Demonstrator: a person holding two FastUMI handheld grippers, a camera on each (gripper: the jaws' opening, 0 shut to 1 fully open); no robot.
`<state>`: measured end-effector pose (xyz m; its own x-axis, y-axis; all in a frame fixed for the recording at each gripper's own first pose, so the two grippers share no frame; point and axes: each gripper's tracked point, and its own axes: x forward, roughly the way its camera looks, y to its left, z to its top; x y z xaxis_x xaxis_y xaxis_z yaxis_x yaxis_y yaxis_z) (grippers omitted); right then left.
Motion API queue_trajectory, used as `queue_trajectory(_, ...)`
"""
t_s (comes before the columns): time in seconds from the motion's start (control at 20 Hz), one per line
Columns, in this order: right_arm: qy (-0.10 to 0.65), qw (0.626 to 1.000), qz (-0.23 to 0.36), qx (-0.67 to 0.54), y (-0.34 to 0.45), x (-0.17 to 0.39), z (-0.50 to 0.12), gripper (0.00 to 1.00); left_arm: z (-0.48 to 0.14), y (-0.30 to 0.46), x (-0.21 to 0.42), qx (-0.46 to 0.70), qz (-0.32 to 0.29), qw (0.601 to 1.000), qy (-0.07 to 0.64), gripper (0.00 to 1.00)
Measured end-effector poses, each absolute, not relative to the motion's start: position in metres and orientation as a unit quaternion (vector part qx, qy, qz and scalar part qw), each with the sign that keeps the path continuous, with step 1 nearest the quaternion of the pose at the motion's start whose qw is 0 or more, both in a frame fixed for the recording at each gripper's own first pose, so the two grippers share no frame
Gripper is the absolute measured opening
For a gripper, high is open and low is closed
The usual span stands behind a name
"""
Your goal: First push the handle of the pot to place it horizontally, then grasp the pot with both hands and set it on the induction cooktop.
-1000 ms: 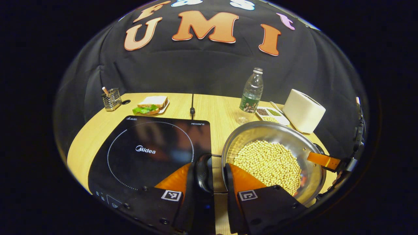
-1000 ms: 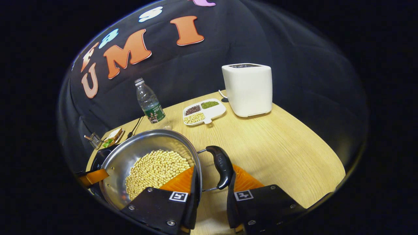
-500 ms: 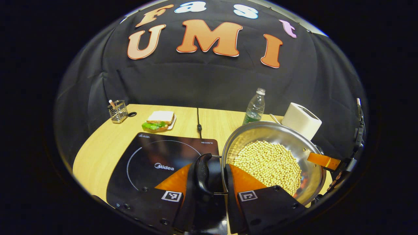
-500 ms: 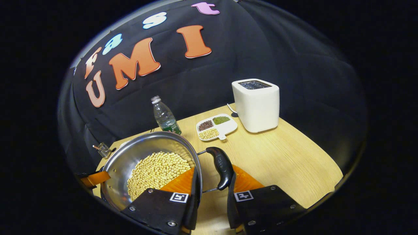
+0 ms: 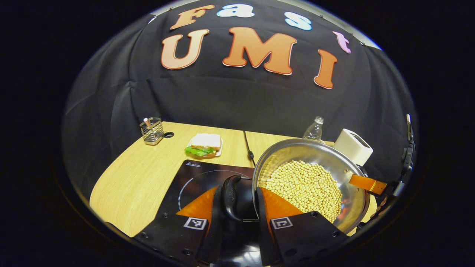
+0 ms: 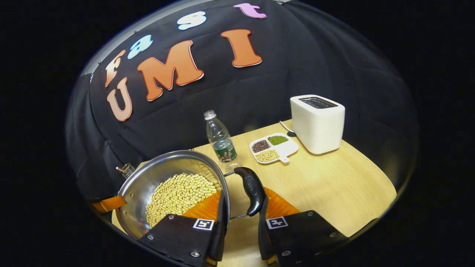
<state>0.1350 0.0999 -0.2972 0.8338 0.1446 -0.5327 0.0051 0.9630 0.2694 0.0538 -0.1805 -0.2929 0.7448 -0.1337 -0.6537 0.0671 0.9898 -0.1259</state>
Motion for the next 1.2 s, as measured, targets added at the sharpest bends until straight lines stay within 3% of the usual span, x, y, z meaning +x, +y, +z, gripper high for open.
queue_trajectory(0.45, 0.289, 0.947, 0.064, 0.123, 0.181, 0.131, -0.291, 0.37, -0.286, -0.100, 0.060, -0.052, -0.024, 0.934, 0.352, 0.51)
queue_trajectory(0.6, 0.290, 0.947, 0.070, 0.117, 0.206, 0.126, -0.291, 0.36, -0.289, -0.076, 0.058, -0.058, -0.015, 0.932, 0.358, 0.46)
queue_trajectory(0.65, 0.292, 0.947, 0.073, 0.115, 0.215, 0.124, -0.293, 0.36, -0.290, -0.066, 0.057, -0.059, -0.012, 0.932, 0.358, 0.51)
queue_trajectory(0.75, 0.298, 0.945, 0.077, 0.113, 0.230, 0.120, -0.298, 0.36, -0.295, -0.050, 0.057, -0.059, -0.007, 0.931, 0.360, 0.46)
queue_trajectory(1.05, 0.316, 0.940, 0.078, 0.103, 0.259, 0.116, -0.318, 0.37, -0.314, -0.021, 0.051, -0.069, 0.002, 0.923, 0.378, 0.51)
queue_trajectory(1.2, 0.320, 0.939, 0.075, 0.102, 0.264, 0.119, -0.324, 0.37, -0.321, -0.015, 0.050, -0.071, 0.000, 0.922, 0.381, 0.47)
